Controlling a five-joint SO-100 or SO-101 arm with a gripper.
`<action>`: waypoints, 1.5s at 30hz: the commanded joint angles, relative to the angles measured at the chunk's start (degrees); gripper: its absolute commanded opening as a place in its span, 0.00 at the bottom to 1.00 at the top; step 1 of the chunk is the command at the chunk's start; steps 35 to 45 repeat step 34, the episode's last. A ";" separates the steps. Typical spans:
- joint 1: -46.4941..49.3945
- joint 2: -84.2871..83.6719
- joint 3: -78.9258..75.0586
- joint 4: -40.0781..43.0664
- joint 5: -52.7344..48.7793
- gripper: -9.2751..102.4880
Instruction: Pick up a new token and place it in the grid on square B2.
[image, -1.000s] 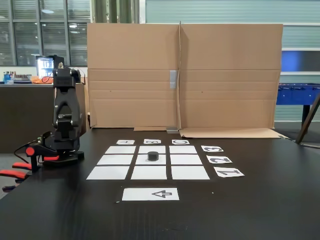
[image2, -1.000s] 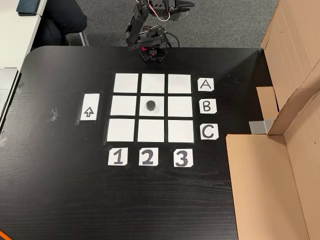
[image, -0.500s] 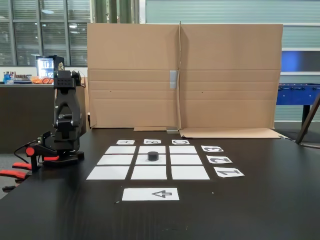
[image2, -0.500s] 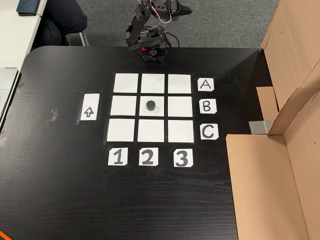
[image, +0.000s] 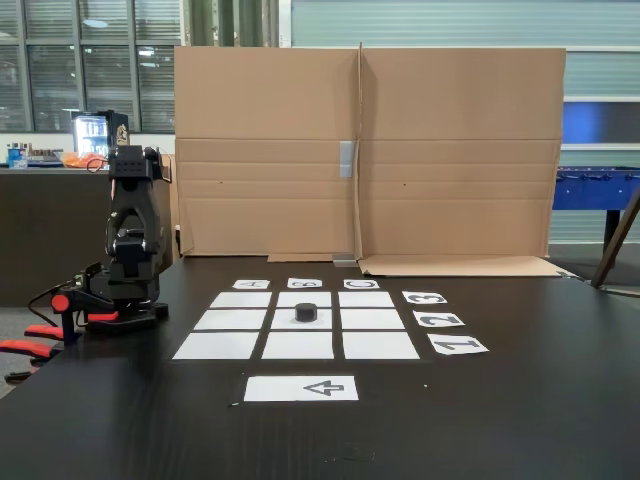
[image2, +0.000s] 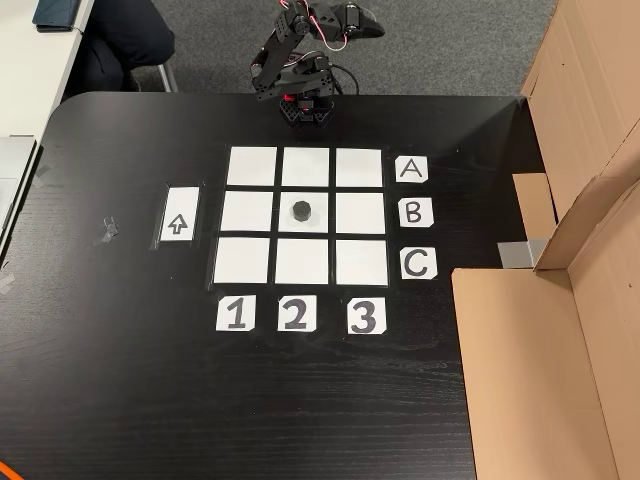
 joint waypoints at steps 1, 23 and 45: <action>-0.53 0.18 0.09 -0.62 0.00 0.08; -0.53 0.18 2.02 -0.79 -0.18 0.08; -0.53 0.18 2.37 -0.88 -0.18 0.08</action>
